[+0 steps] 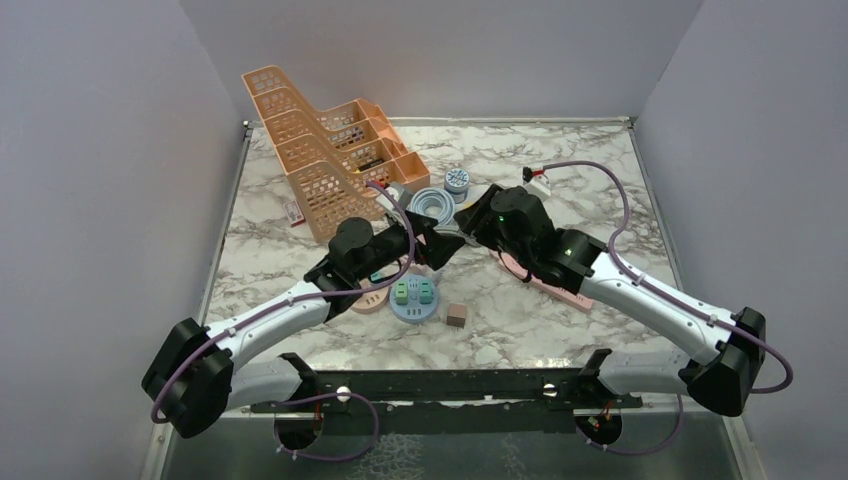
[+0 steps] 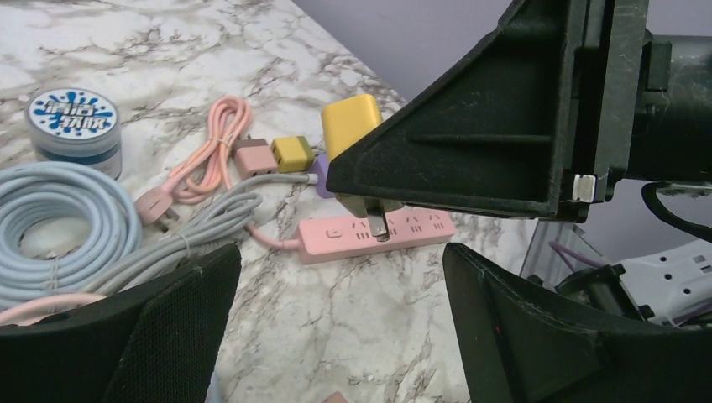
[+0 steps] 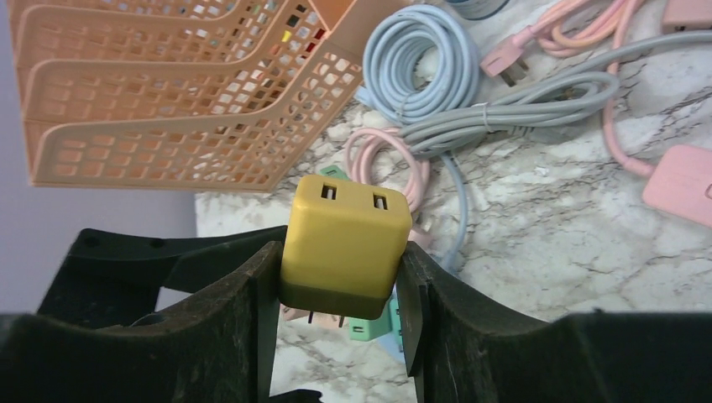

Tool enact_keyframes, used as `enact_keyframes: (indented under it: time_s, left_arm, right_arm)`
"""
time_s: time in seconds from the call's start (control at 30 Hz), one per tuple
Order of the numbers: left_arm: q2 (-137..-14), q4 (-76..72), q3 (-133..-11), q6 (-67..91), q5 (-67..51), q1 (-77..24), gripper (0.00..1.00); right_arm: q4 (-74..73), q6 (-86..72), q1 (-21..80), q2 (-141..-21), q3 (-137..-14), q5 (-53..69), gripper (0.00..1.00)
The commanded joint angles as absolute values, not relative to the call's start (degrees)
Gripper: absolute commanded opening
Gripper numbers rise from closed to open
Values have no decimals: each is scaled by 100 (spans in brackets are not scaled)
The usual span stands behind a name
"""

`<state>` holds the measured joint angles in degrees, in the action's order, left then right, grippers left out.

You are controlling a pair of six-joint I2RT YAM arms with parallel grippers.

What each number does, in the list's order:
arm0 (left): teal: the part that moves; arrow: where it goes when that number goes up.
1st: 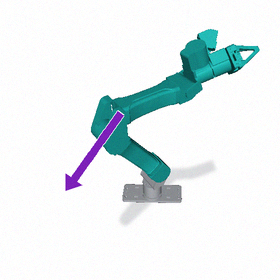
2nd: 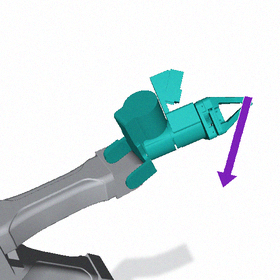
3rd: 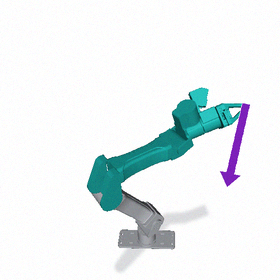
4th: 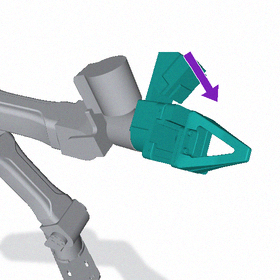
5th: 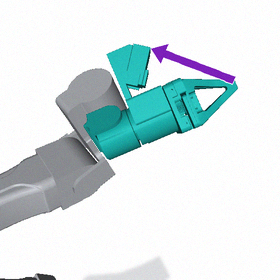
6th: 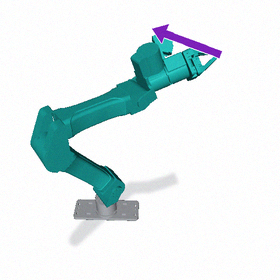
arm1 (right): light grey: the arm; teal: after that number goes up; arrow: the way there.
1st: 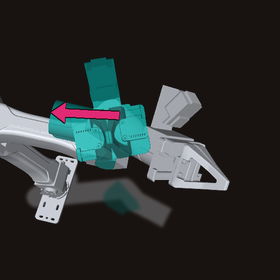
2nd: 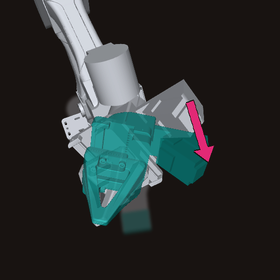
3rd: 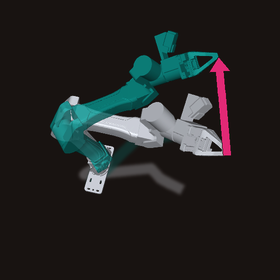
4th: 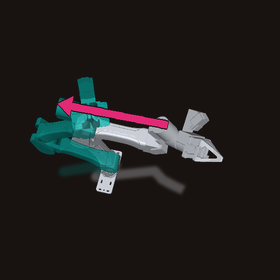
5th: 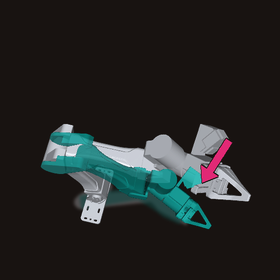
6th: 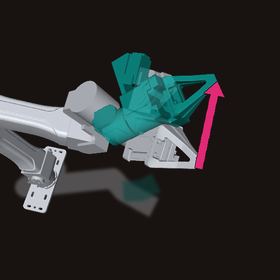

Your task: Insert the plug

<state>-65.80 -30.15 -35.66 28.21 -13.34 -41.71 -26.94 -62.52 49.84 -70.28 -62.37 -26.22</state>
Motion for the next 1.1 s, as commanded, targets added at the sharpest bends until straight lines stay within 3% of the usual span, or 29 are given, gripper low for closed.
enact_keyframes:
  time_s: [0.0, 0.4, 0.6, 0.87, 0.97, 1.03, 1.07]
  left_arm:
    - [-6708, -3981, -3524, 3122, -1608, -4201, 90]
    - [-6802, -5232, -3138, 4140, -481, -4225, 83]
    - [-6988, -5742, -3036, 4525, -30, -4262, 74]
    - [-6947, -5783, -3037, 4495, 415, -4272, 48]
    - [-6978, -5783, -3073, 4368, 245, -4274, 27]
    - [-6960, -5783, -3050, 4129, 107, -4273, 3]
    - [-6921, -5783, -3017, 3983, 60, -4277, 0]
  right_arm:
    - [-2439, -6695, 4966, -6848, -6458, -2308, 42]
    - [-1986, -7576, 4966, -6792, -6376, -1864, 41]
    - [-1533, -8314, 4966, -6948, -6226, -1492, 41]
    - [-1373, -8270, 4966, -7107, -6166, -1157, 41]
    - [-1439, -8053, 4966, -7185, -6229, -1096, 47]
    - [-1601, -7780, 4953, -7221, -6339, -1086, 57]
    - [-1688, -7638, 4911, -7218, -6373, -1061, 63]
